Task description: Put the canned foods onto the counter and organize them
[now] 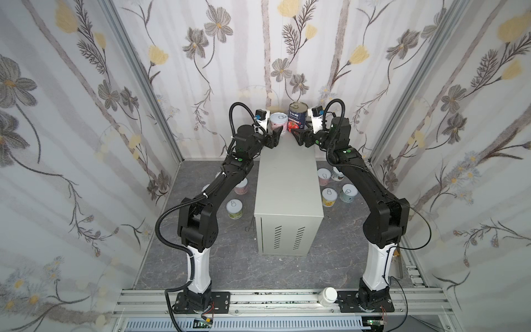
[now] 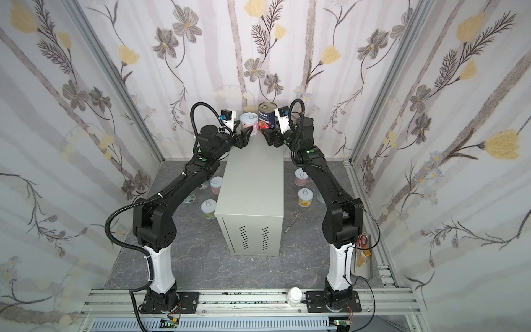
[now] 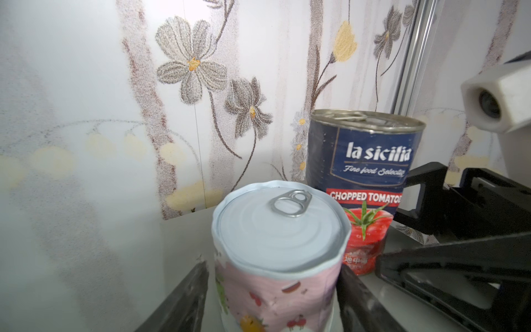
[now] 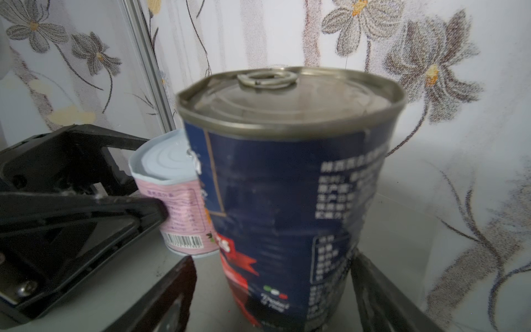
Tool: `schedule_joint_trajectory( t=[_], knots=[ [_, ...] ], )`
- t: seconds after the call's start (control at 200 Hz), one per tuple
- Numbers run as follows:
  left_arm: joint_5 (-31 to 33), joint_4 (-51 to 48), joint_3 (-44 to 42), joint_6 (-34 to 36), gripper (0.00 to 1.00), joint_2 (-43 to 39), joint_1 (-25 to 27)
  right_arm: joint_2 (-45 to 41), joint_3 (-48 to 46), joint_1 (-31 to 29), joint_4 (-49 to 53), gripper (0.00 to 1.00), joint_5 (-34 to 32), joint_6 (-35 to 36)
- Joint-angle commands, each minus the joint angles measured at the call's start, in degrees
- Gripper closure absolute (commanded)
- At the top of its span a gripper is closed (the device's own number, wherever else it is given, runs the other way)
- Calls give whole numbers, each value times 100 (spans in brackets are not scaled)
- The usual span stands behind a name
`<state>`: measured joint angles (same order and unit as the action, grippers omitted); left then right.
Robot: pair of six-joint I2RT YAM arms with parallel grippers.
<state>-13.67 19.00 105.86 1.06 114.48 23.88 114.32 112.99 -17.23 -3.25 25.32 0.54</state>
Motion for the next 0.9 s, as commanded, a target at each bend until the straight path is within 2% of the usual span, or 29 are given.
schedule_joint_trajectory(
  t=[0.0, 0.894],
  knots=[
    [-1, -732, -19, -97, 31, 109, -6, 33, 58, -6, -18, 15, 79, 94],
    [-197, -688, 106, -176, 30, 219, 3, 46, 53, 1, 1, 15, 69, 160]
  ],
)
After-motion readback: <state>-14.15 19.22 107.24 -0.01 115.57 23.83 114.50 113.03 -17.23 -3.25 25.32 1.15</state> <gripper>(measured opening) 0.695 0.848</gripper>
